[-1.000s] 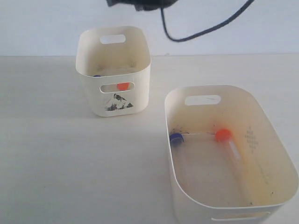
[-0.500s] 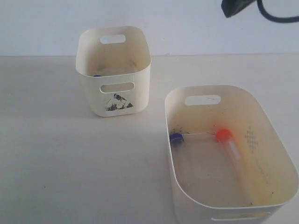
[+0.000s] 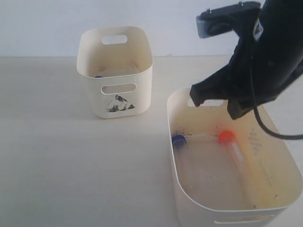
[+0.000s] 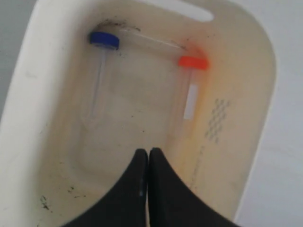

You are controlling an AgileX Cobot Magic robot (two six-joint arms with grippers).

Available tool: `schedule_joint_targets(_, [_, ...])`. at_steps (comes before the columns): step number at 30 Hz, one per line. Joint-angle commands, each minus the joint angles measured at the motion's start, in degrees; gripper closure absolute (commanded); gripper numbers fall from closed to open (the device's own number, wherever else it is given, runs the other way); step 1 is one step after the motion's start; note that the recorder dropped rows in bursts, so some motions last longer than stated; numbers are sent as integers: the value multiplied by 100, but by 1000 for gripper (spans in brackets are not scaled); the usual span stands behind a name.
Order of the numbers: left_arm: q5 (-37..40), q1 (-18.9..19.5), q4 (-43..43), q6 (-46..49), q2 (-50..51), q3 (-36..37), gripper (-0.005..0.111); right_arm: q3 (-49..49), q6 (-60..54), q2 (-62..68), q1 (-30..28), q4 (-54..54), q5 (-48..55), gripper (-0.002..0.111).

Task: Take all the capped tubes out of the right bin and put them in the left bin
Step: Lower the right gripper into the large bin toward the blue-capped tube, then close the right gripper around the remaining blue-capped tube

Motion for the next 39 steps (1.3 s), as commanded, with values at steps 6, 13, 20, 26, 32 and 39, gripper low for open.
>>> schedule_joint_targets(6, [-52,-8,-21,-76,3,-21,102,656,26,214,-124,866,-919,109])
schedule_joint_targets(13, [-52,-8,-21,-76,3,-21,102,691,-490,991,-812,1828,-911,109])
schedule_joint_targets(20, [-52,-8,-21,-76,3,-21,102,691,-1178,1504,-898,2463,-1286,109])
schedule_joint_targets(26, [-52,-8,-21,-76,3,-21,102,691,-1295,1826,-898,2452,-1458,109])
schedule_joint_targets(32, [-52,-8,-21,-76,3,-21,102,691,-1326,1911,-898,2227,-1750,109])
schedule_joint_targets(39, [-52,-8,-21,-76,3,-21,102,691,-1566,1933,-1146,2306,-1698,109])
